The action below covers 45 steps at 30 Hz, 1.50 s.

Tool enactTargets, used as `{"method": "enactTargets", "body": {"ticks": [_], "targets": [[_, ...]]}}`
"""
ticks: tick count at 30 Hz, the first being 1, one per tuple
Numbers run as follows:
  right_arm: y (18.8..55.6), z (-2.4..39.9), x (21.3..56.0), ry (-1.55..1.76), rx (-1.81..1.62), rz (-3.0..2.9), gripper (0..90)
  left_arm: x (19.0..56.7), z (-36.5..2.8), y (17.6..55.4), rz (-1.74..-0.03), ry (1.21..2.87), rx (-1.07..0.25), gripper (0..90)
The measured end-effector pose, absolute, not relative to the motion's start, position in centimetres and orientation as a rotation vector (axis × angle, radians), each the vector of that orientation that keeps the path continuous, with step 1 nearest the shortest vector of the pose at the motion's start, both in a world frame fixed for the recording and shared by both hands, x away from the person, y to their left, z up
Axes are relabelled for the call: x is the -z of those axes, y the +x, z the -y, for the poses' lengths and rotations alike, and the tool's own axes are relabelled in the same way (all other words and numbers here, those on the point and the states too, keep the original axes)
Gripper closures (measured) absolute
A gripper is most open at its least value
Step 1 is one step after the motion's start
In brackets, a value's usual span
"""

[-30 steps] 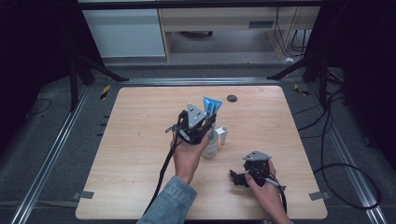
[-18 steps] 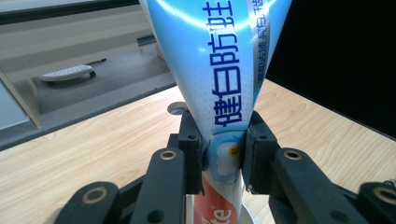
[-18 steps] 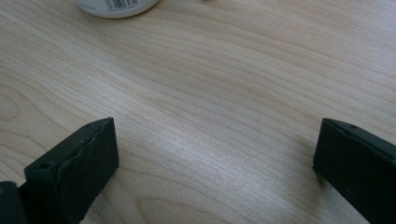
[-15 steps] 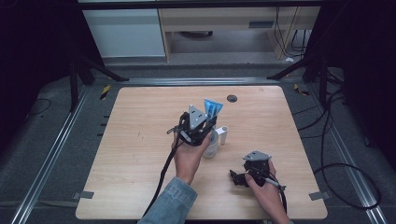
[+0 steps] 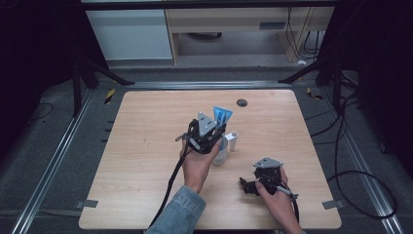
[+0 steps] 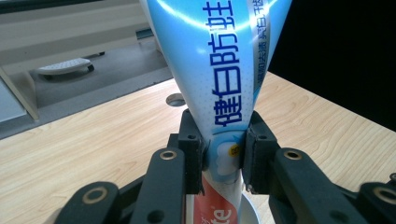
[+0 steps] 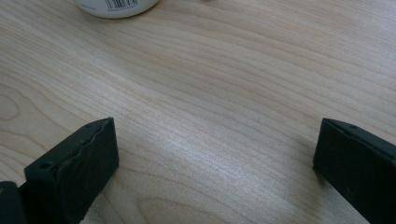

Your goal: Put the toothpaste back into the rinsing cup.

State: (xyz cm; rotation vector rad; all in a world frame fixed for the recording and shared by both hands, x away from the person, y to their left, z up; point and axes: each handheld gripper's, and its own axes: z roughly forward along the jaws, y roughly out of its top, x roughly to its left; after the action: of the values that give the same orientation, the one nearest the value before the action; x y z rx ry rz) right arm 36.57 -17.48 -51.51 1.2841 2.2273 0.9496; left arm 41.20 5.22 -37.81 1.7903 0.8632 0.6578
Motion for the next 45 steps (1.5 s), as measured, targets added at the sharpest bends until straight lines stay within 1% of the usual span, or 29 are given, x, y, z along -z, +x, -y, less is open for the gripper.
{"method": "enactTargets", "body": {"ticks": [33,45], "targets": [[36.6,17.5,51.5,1.279,-0.950,-2.227,0.4,40.6,-4.8,41.5,-0.876,1.860,-0.635,72.3],[36.6,17.5,51.5,1.278,-0.950,-2.227,0.3,41.1,-4.7,41.6,-0.870,1.899,-0.625,72.3]]}}
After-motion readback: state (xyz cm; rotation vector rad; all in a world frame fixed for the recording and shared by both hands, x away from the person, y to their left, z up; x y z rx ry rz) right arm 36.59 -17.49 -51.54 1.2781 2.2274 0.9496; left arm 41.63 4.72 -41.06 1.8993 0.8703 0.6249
